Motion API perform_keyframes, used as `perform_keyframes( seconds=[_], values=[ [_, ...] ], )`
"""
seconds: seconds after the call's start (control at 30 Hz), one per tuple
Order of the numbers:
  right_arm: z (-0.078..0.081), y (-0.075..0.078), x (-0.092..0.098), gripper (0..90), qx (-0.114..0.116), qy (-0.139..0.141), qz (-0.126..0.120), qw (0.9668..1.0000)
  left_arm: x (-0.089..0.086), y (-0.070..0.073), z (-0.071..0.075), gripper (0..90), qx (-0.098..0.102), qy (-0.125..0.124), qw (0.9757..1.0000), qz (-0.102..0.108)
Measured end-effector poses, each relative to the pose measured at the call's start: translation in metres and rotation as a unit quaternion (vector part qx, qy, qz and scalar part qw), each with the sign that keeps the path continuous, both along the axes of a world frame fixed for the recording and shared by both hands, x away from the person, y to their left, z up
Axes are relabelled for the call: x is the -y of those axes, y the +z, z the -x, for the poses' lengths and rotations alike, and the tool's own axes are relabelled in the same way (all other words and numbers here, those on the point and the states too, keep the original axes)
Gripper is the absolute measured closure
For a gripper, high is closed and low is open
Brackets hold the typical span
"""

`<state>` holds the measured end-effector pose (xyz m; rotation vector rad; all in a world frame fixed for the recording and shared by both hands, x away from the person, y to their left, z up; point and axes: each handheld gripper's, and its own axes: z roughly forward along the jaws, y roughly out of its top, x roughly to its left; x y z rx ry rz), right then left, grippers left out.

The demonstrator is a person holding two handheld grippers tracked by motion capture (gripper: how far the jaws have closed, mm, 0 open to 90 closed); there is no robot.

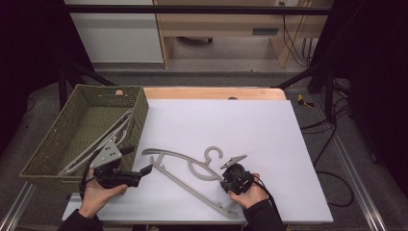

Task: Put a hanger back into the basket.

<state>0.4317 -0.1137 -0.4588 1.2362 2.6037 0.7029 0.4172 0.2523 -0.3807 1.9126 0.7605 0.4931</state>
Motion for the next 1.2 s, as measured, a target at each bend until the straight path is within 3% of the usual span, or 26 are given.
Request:
perform_keyframes(
  seconds=[0.17,0.33,0.43,0.57,0.77,0.9,0.97,1.0,1.1,1.2],
  values=[
    [0.0,0.001,-0.004,80.7,-0.004,0.001,0.018,0.9998,0.004,-0.002,0.0,8.2,-0.004,-0.005,1.0,-0.007],
    [-0.005,0.001,0.0,82.3,-0.016,0.0,0.002,0.9999,0.004,-0.003,0.0,8.1,-0.006,-0.007,0.9999,-0.009],
    [-0.007,0.001,0.003,82.5,-0.015,0.017,-0.003,0.9997,0.004,-0.003,-0.001,8.2,-0.007,-0.007,0.9999,-0.01],
    [-0.007,0.002,0.006,82.5,-0.019,0.012,-0.021,0.9995,0.005,-0.003,0.0,8.2,-0.008,-0.011,0.9998,-0.014],
    [-0.006,0.012,0.013,82.7,-0.017,0.034,-0.053,0.9979,0.008,-0.002,0.001,8.1,-0.012,-0.021,0.9994,-0.024],
    [-0.004,0.019,0.018,82.7,-0.009,0.07,-0.054,0.996,0.011,-0.001,0.0,8.0,-0.022,-0.03,0.9985,-0.04],
    [-0.003,0.02,0.019,82.7,-0.009,0.075,-0.052,0.9957,0.012,-0.001,0.0,8.0,-0.024,-0.032,0.9983,-0.043],
    [-0.001,0.022,0.019,82.7,-0.007,0.093,-0.057,0.994,0.014,-0.002,-0.001,8.0,-0.033,-0.038,0.9971,-0.056],
    [0.002,0.025,0.018,82.7,-0.008,0.111,-0.058,0.9921,0.02,-0.003,-0.004,9.0,-0.045,-0.049,0.9945,-0.081],
    [0.005,0.027,0.017,82.6,-0.005,0.128,-0.059,0.99,0.028,-0.005,-0.007,12.6,-0.055,-0.068,0.9896,-0.114]
  ],
)
